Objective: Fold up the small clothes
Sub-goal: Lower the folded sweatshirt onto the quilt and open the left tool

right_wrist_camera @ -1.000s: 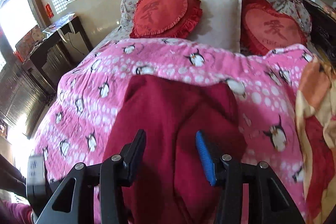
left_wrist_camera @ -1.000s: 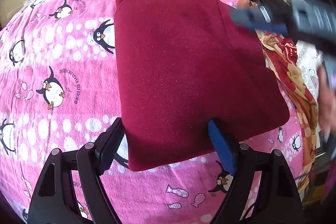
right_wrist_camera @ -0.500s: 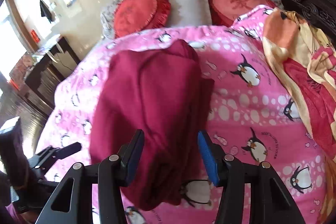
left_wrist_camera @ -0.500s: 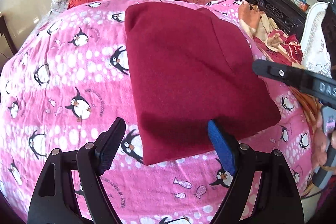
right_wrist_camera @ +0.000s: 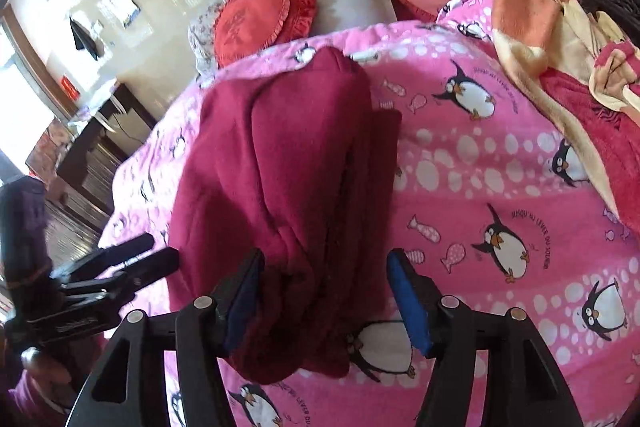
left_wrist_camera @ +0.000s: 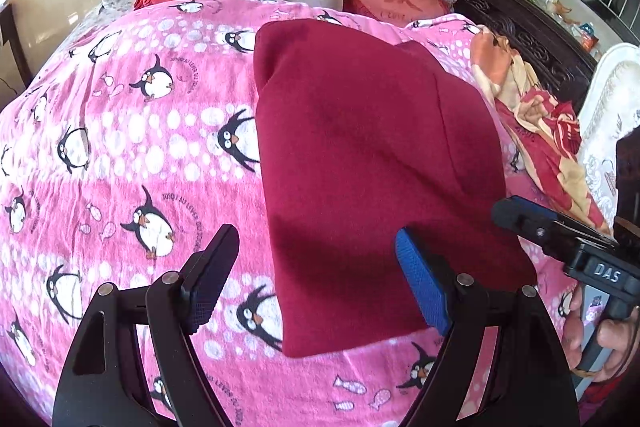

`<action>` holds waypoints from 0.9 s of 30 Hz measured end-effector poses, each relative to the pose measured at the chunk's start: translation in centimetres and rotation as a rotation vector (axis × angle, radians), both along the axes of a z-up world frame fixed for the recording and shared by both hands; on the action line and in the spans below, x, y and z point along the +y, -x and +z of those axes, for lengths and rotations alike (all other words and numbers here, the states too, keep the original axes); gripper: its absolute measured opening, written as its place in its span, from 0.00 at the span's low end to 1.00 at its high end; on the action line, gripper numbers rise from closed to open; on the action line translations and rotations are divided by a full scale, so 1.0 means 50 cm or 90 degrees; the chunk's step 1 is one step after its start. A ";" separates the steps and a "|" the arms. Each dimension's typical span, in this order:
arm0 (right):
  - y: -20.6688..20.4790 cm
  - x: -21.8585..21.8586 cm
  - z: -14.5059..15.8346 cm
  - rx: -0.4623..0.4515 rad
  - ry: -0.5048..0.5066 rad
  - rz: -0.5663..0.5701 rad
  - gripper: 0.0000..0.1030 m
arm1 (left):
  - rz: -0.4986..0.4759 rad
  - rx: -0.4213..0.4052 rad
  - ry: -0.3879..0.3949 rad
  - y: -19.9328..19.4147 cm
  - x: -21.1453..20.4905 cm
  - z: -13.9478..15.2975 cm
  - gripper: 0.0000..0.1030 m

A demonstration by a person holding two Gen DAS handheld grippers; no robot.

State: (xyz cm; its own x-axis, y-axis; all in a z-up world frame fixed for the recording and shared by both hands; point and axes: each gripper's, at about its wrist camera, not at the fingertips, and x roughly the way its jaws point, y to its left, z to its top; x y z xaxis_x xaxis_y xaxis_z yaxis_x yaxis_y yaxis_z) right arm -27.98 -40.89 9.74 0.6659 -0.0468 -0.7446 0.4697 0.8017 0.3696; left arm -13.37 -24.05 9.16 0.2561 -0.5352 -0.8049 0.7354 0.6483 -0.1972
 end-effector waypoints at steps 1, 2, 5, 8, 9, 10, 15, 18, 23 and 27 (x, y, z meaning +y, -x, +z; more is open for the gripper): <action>-0.001 -0.004 0.003 -0.008 -0.004 -0.004 0.67 | 0.002 0.002 0.003 -0.005 -0.003 -0.001 0.79; -0.003 -0.010 0.003 -0.015 -0.010 -0.006 0.67 | 0.002 0.007 0.007 -0.011 -0.008 -0.002 0.79; -0.017 -0.030 -0.008 -0.036 -0.052 -0.007 0.69 | -0.004 0.019 0.016 -0.028 -0.023 -0.009 0.79; -0.030 -0.044 -0.020 -0.039 -0.065 -0.010 0.70 | -0.016 0.026 0.016 -0.043 -0.040 -0.022 0.79; -0.032 -0.049 -0.023 -0.037 -0.063 -0.009 0.71 | -0.020 0.032 0.017 -0.048 -0.045 -0.028 0.79; -0.037 -0.052 -0.028 -0.034 -0.061 -0.005 0.72 | -0.023 0.038 0.018 -0.054 -0.049 -0.035 0.79; -0.052 -0.083 -0.057 -0.032 -0.082 -0.001 0.81 | -0.031 0.051 0.032 -0.074 -0.063 -0.052 0.83; -0.062 -0.088 -0.057 -0.046 -0.073 0.004 0.85 | -0.032 0.050 0.035 -0.080 -0.074 -0.060 0.87; -0.073 -0.077 -0.058 -0.044 -0.039 0.004 0.86 | -0.028 0.060 0.047 -0.083 -0.082 -0.069 0.87; -0.068 -0.062 -0.041 -0.065 -0.042 0.011 0.48 | -0.039 0.049 0.046 -0.071 -0.085 -0.059 0.72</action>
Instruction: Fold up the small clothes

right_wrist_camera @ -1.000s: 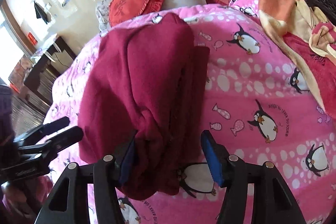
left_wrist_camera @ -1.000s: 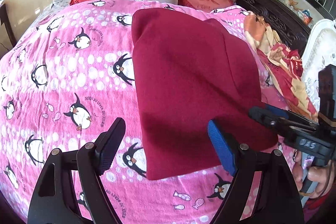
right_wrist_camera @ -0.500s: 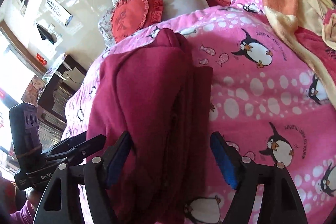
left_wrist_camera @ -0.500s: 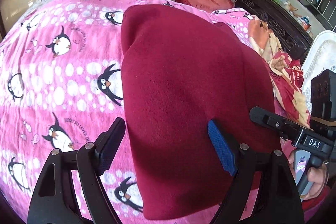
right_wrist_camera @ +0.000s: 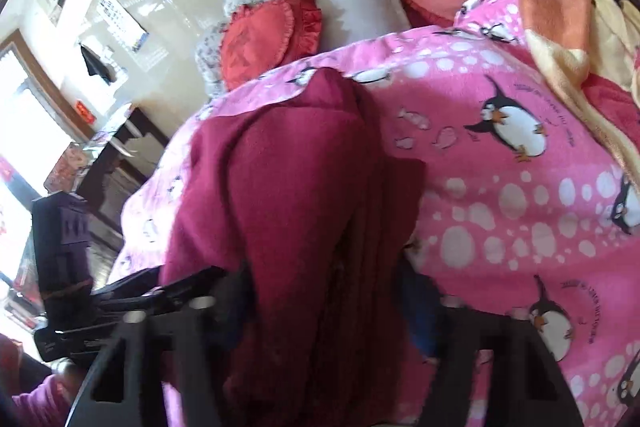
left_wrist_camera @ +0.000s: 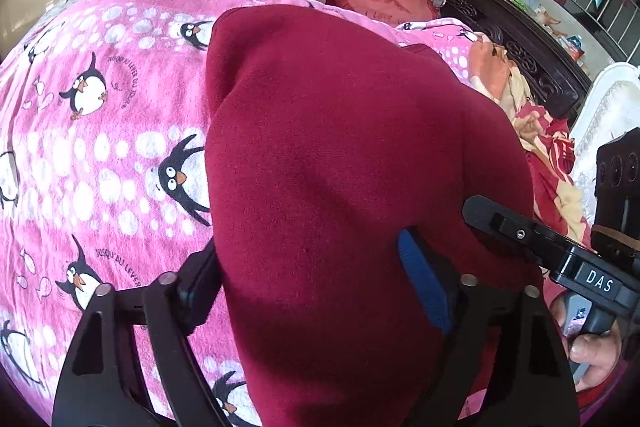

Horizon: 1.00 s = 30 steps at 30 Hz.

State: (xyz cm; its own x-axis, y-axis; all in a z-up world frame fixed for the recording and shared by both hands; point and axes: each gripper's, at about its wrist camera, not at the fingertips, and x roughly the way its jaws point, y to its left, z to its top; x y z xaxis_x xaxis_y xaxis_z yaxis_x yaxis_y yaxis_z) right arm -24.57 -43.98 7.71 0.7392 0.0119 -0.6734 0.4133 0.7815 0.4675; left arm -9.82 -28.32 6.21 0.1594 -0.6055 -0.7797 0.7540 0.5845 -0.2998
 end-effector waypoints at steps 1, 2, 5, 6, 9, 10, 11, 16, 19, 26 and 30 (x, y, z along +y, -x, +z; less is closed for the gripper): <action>-0.001 0.006 0.006 0.003 0.005 -0.003 0.43 | -0.001 0.000 0.001 0.001 0.002 0.006 0.68; -0.003 0.011 0.012 0.005 0.012 -0.002 0.42 | 0.000 0.001 0.004 0.003 0.009 0.015 0.57; 0.004 0.032 0.041 -0.005 0.012 -0.004 0.38 | -0.006 0.010 0.014 0.005 0.034 0.047 0.42; 0.006 0.041 0.054 -0.012 0.011 0.001 0.38 | -0.007 0.013 0.015 0.006 0.045 0.059 0.41; 0.012 0.072 0.092 -0.036 0.004 0.016 0.38 | 0.001 0.001 0.010 0.014 0.091 0.096 0.41; 0.013 0.085 0.102 -0.041 -0.003 0.023 0.38 | 0.003 -0.010 0.008 0.018 0.112 0.110 0.41; 0.010 0.096 0.110 -0.044 -0.011 0.030 0.37 | 0.006 -0.016 0.000 0.020 0.130 0.119 0.41; -0.005 0.174 0.107 -0.048 -0.072 0.070 0.37 | 0.037 -0.011 -0.068 0.020 0.223 0.130 0.41; -0.020 0.221 0.076 -0.024 -0.091 0.091 0.37 | 0.052 0.001 -0.100 0.021 0.258 0.091 0.41; -0.027 0.254 0.037 0.089 0.023 0.059 0.43 | 0.099 -0.023 -0.124 0.033 0.292 0.046 0.48; -0.013 0.279 0.129 0.017 0.073 0.089 0.43 | 0.135 -0.071 -0.120 0.037 0.315 0.069 0.48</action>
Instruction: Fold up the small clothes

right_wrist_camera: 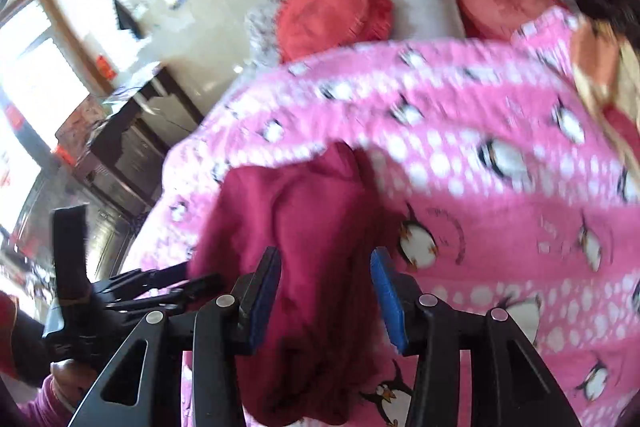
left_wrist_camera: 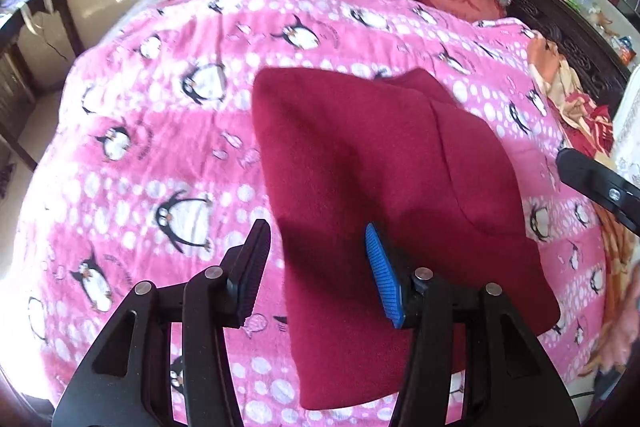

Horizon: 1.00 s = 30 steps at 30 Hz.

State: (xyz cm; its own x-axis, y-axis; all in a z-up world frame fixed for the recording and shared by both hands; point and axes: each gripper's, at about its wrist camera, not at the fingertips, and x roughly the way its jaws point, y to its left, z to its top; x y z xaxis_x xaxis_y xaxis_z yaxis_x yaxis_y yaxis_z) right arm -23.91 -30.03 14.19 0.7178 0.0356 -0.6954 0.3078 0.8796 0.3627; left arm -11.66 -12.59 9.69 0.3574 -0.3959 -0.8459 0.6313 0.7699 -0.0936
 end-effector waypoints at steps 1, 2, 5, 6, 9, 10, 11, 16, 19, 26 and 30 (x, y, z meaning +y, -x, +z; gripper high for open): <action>-0.006 0.017 0.014 -0.006 0.009 0.025 0.43 | 0.003 -0.006 -0.004 0.002 0.001 0.000 0.48; -0.015 0.033 0.021 -0.008 0.013 0.048 0.43 | 0.002 -0.006 -0.008 0.000 0.002 -0.003 0.48; -0.039 0.078 0.005 0.015 0.032 0.098 0.39 | 0.001 -0.006 -0.019 -0.001 -0.003 -0.015 0.48; -0.043 0.093 -0.014 0.035 0.048 0.111 0.38 | 0.002 -0.008 -0.017 0.001 -0.004 -0.018 0.48; -0.030 0.099 -0.087 0.100 0.074 0.096 0.34 | -0.002 -0.005 -0.006 0.008 -0.007 -0.026 0.48; -0.021 0.094 -0.108 0.111 0.088 0.083 0.32 | -0.003 -0.005 -0.004 0.010 -0.009 -0.029 0.48; -0.014 0.094 -0.124 0.111 0.107 0.075 0.32 | -0.004 -0.009 -0.006 0.013 -0.009 -0.030 0.48; 0.000 0.081 -0.127 0.096 0.102 0.072 0.32 | -0.004 -0.030 -0.016 0.023 -0.016 -0.025 0.48; 0.005 0.073 -0.101 0.083 0.064 0.066 0.32 | 0.000 -0.032 -0.015 0.025 -0.011 -0.018 0.48; -0.041 0.062 -0.031 0.031 0.095 0.030 0.32 | 0.025 -0.034 -0.008 0.021 0.006 -0.012 0.48; -0.093 0.046 -0.057 0.049 0.091 0.017 0.32 | 0.028 -0.031 -0.010 0.019 0.003 -0.019 0.48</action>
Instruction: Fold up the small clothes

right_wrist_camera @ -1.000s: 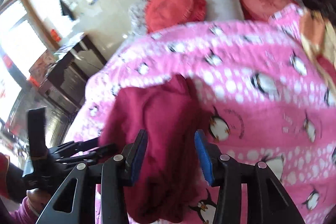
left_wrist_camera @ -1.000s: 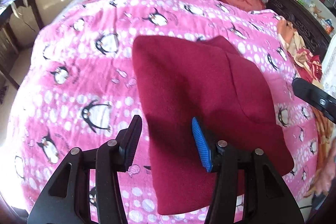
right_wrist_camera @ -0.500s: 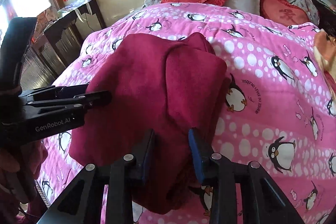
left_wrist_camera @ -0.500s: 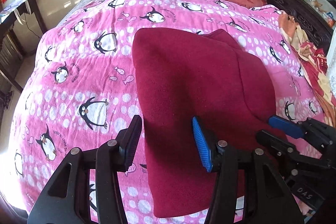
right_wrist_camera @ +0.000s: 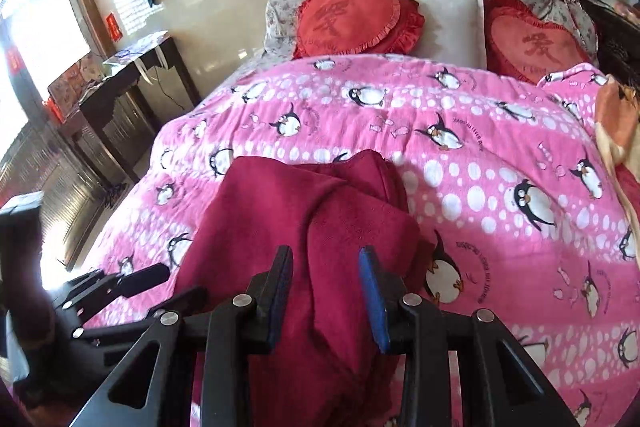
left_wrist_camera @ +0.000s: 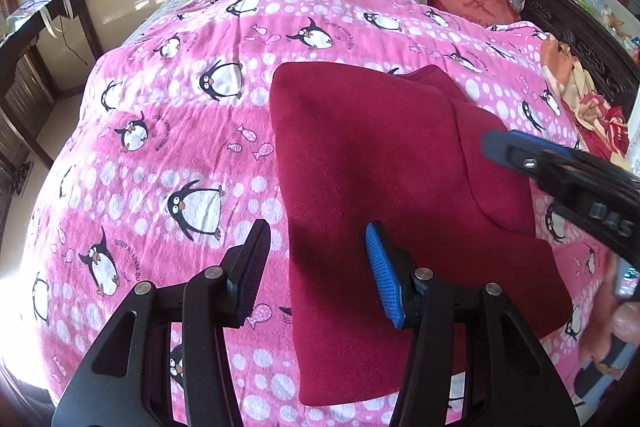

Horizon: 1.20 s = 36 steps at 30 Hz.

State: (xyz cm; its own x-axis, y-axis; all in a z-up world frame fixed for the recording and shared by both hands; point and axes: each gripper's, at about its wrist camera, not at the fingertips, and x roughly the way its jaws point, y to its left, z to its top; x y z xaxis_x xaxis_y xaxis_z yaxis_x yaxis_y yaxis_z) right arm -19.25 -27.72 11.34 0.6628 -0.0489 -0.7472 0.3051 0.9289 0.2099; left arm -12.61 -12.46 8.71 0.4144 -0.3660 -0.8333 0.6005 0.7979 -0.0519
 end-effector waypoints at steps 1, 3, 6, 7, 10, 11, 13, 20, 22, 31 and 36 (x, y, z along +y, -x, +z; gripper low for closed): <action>-0.012 -0.004 -0.013 0.009 -0.005 -0.001 0.32 | 0.000 0.000 -0.001 0.000 -0.002 -0.002 0.48; -0.029 -0.012 -0.040 0.029 -0.003 -0.010 0.32 | 0.000 0.001 -0.001 -0.001 -0.006 -0.006 0.48; -0.046 -0.031 -0.087 0.063 -0.014 -0.031 0.32 | -0.001 -0.002 -0.004 0.001 -0.011 -0.013 0.48; -0.047 -0.036 -0.095 0.062 -0.024 -0.032 0.32 | -0.003 -0.004 -0.006 0.001 -0.013 -0.013 0.48; -0.037 -0.033 -0.076 0.054 -0.024 -0.021 0.32 | -0.003 -0.010 -0.008 0.003 -0.014 -0.014 0.48; -0.028 -0.028 -0.062 0.051 -0.021 -0.017 0.32 | -0.001 -0.010 -0.006 0.003 -0.013 -0.015 0.48; -0.006 -0.017 -0.038 0.041 -0.023 -0.012 0.32 | 0.003 -0.008 -0.002 0.003 -0.012 -0.015 0.48; 0.087 0.038 -0.017 0.042 -0.007 0.016 0.37 | 0.008 -0.019 -0.001 0.013 -0.007 -0.011 0.48; 0.094 0.046 -0.057 0.084 0.004 0.009 0.38 | 0.007 -0.017 0.000 0.018 -0.006 -0.008 0.48; 0.134 0.040 -0.036 0.032 -0.029 -0.018 0.44 | 0.019 -0.060 0.008 0.047 0.018 0.034 0.48; 0.149 0.068 0.037 -0.027 0.035 -0.026 0.48 | 0.026 -0.079 0.019 0.063 0.033 0.059 0.48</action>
